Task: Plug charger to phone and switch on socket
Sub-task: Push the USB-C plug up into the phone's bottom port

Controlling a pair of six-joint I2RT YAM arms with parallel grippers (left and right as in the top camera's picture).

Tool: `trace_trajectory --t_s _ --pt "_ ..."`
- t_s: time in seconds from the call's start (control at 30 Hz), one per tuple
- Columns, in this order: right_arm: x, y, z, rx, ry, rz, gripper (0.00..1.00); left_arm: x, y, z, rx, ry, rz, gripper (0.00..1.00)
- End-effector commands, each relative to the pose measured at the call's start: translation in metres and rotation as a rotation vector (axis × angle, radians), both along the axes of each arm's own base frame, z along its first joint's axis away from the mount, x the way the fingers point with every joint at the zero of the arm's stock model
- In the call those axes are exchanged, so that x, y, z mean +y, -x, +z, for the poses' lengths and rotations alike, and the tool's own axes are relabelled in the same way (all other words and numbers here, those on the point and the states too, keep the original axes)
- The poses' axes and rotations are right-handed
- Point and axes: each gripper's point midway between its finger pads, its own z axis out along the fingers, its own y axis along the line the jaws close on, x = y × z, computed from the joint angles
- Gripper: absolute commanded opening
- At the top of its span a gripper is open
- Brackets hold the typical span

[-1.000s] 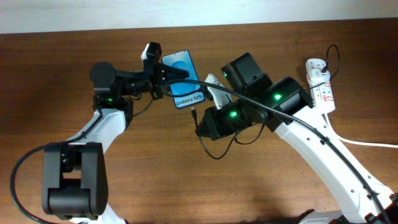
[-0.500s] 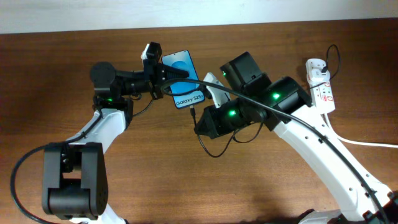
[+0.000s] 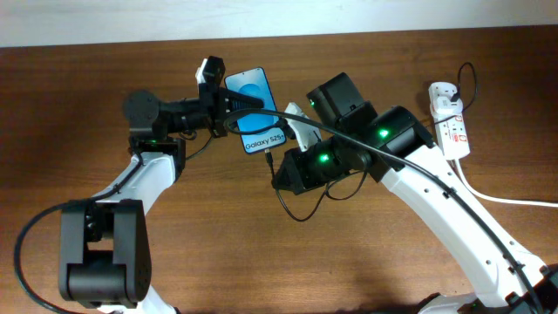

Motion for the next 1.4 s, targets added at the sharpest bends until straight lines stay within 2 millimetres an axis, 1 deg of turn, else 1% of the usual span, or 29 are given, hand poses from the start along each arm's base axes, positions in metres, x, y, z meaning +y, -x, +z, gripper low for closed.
trace_trajectory --t_s 0.0,0.1,0.17,0.37,0.57,0.67,0.77,0.83,0.93,1.03,1.07,1.1,1.13,1.17,1.23,1.27,1.3,1.33,1.37 --pt "0.005 -0.004 0.001 -0.022 -0.020 0.009 0.04 0.000 0.006 0.010 -0.056 -0.010 -0.034 0.00" --pt "0.010 -0.011 0.006 -0.060 -0.043 0.009 0.04 0.000 0.009 0.015 -0.113 -0.007 -0.035 0.00" --pt "0.011 -0.013 0.007 -0.074 -0.049 0.008 0.04 -0.002 0.015 0.018 -0.176 -0.011 -0.053 0.00" --pt "0.001 -0.026 -0.001 -0.139 0.028 -0.026 0.04 -0.002 0.026 0.013 -0.204 -0.042 -0.117 0.00" --pt "0.002 -0.029 0.000 -0.169 0.027 -0.014 0.04 -0.002 0.029 0.011 -0.260 -0.051 -0.136 0.00" --pt "0.001 -0.031 0.002 -0.182 0.032 -0.017 0.04 -0.002 0.030 0.011 -0.326 -0.050 -0.134 0.00" --pt "0.003 -0.034 0.006 -0.202 0.018 -0.018 0.04 -0.003 0.030 0.011 -0.339 -0.050 -0.135 0.00" --pt "0.005 -0.037 0.008 -0.215 0.010 -0.020 0.04 -0.007 0.032 0.011 -0.339 -0.048 -0.147 0.00" --pt "0.003 -0.034 0.006 -0.200 0.019 -0.019 0.05 -0.011 0.034 0.011 -0.340 -0.046 -0.157 0.00" --pt "-0.002 -0.026 0.001 -0.163 0.044 -0.016 0.14 -0.011 0.034 0.011 -0.411 -0.044 -0.154 0.00" --pt "-0.003 -0.024 0.002 -0.159 0.047 -0.015 0.18 -0.011 0.034 0.011 -0.429 -0.044 -0.153 0.00" --pt "-0.004 -0.023 0.005 -0.164 0.044 -0.016 0.24 -0.011 0.034 0.011 -0.430 -0.044 -0.152 0.00" --pt "-0.006 -0.021 0.011 -0.172 0.038 -0.018 0.28 -0.011 0.034 0.011 -0.436 -0.044 -0.152 0.00" --pt "-0.008 -0.017 0.019 -0.179 0.034 -0.018 0.37 -0.011 0.034 0.011 -0.449 -0.043 -0.149 0.00" --pt "-0.016 -0.005 0.043 -0.202 0.021 -0.020 0.42 -0.011 0.030 0.013 -0.453 -0.035 -0.127 0.00" --pt "-0.019 0.000 0.049 -0.216 0.020 -0.021 0.43 -0.011 0.028 0.015 -0.453 -0.029 -0.110 0.00" --pt "-0.025 0.004 0.049 -0.239 0.056 -0.031 0.43 -0.011 0.025 0.016 -0.453 -0.024 -0.093 0.00" --pt "-0.031 0.005 0.042 -0.271 0.138 -0.045 0.43 -0.011 0.023 0.017 -0.459 -0.019 -0.079 0.00" --pt "-0.031 0.010 0.033 -0.279 0.204 -0.049 0.47 -0.011 0.020 0.019 -0.469 -0.014 -0.060 0.00"
